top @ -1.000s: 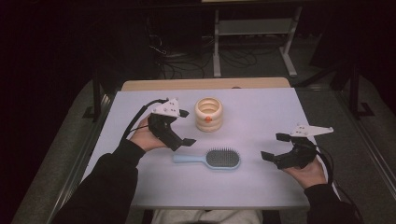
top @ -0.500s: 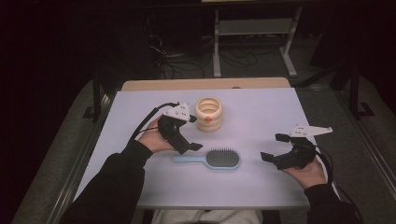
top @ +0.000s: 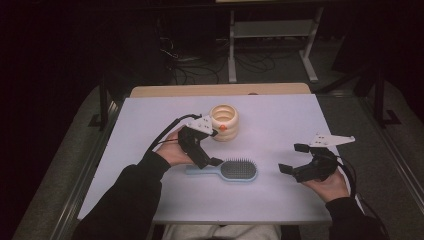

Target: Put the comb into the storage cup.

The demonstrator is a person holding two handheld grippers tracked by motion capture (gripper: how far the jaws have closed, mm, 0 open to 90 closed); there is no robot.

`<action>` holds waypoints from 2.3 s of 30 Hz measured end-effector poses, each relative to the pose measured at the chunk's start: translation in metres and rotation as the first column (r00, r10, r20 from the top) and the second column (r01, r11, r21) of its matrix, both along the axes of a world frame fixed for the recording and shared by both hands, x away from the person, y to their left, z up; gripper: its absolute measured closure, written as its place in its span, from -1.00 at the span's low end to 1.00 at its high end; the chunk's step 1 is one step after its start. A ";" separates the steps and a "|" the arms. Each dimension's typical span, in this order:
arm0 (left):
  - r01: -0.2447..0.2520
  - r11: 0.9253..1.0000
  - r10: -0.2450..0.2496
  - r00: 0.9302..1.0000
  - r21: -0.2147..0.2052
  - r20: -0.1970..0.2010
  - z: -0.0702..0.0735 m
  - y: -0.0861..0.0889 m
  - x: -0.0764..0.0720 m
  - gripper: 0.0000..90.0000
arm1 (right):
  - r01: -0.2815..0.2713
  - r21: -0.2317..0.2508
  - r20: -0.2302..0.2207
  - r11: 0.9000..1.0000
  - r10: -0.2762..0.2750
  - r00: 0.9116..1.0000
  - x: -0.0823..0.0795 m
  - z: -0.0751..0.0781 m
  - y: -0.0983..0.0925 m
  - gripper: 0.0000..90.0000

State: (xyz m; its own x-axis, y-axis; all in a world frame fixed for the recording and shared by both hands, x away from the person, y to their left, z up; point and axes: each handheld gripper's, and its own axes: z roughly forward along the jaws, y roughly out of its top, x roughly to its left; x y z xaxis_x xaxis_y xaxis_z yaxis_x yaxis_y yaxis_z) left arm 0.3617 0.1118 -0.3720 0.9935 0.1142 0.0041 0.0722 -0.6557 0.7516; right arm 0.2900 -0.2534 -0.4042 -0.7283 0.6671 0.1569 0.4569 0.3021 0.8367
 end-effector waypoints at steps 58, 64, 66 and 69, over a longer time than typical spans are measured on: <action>0.128 0.971 -0.113 0.990 0.204 -0.087 -0.067 -0.053 0.003 -1.00 | -0.026 -0.012 -0.017 1.000 0.026 1.000 0.000 -0.002 0.004 -1.00; 0.140 0.966 -0.123 0.988 0.217 -0.093 -0.073 -0.058 0.003 -1.00 | -0.029 -0.013 -0.018 0.999 0.029 0.999 0.000 -0.002 0.004 -1.00; 0.144 0.963 -0.125 0.988 0.228 -0.095 -0.076 -0.059 0.003 -1.00 | -0.031 -0.014 -0.018 0.999 0.031 0.999 0.000 -0.002 0.004 -1.00; 0.149 0.962 -0.130 0.987 0.229 -0.096 -0.076 -0.062 0.002 -1.00 | -0.032 -0.015 -0.019 0.999 0.032 0.999 0.001 -0.002 0.005 -1.00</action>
